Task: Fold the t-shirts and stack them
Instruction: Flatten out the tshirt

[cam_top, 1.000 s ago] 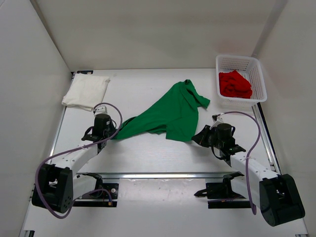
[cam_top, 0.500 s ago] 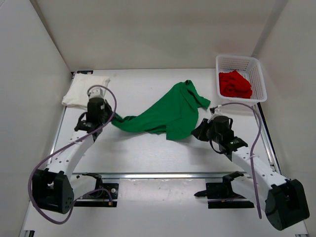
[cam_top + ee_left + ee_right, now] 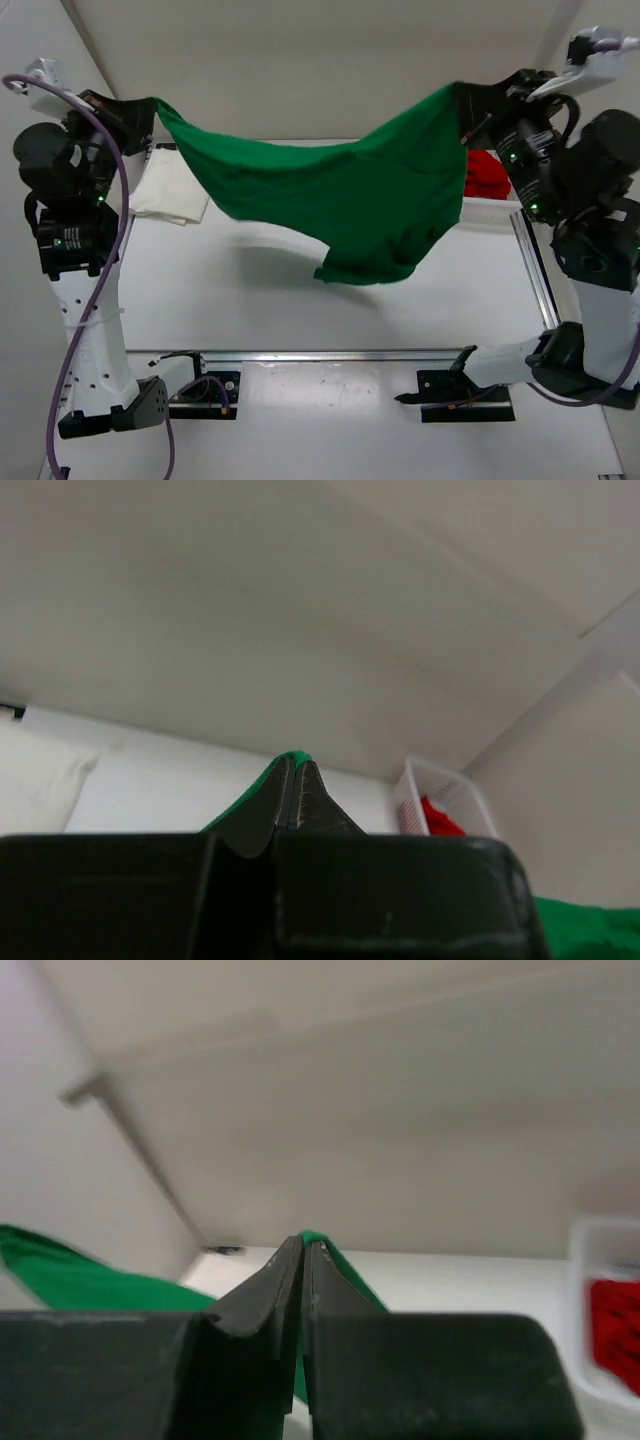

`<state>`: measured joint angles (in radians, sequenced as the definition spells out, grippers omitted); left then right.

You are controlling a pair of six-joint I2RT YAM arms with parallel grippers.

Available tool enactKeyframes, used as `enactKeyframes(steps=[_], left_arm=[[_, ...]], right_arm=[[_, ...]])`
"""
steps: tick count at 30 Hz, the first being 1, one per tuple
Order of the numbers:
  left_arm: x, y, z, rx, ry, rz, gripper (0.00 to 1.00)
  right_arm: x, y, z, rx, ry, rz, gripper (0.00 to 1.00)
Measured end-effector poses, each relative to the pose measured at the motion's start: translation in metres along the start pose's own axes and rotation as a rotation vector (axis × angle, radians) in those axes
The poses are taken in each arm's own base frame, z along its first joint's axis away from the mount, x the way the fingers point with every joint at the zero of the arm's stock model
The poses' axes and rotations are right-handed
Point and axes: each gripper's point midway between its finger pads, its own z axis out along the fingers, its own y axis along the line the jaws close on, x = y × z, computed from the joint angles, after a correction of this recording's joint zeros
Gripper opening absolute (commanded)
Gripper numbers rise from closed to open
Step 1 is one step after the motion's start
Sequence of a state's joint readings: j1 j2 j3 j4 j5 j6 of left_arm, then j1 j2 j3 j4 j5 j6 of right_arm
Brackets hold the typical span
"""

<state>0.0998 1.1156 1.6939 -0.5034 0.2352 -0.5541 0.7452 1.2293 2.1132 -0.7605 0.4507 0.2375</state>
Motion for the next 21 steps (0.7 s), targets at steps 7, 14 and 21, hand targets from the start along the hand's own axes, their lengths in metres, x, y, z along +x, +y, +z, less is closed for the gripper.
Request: enactKeyframes(steps=[7, 14, 21], left_arm=[[-0.039, -0.024, -0.022, 0.026, -0.083, 0.008, 0.0], [0.027, 0.03, 0.002, -0.083, 0.043, -0.049, 0.0], [0.151, 0.092, 0.034, -0.226, 0.278, -0.09, 0.01]], right_arm=[[-0.039, 0.089, -0.032, -0.065, -0.209, -0.267, 0.0], [-0.011, 0.023, 0.044, 0.151, -0.118, -0.482, 0.0], [0.105, -0.151, 0.138, 0.222, 0.243, -0.368, 0.0]])
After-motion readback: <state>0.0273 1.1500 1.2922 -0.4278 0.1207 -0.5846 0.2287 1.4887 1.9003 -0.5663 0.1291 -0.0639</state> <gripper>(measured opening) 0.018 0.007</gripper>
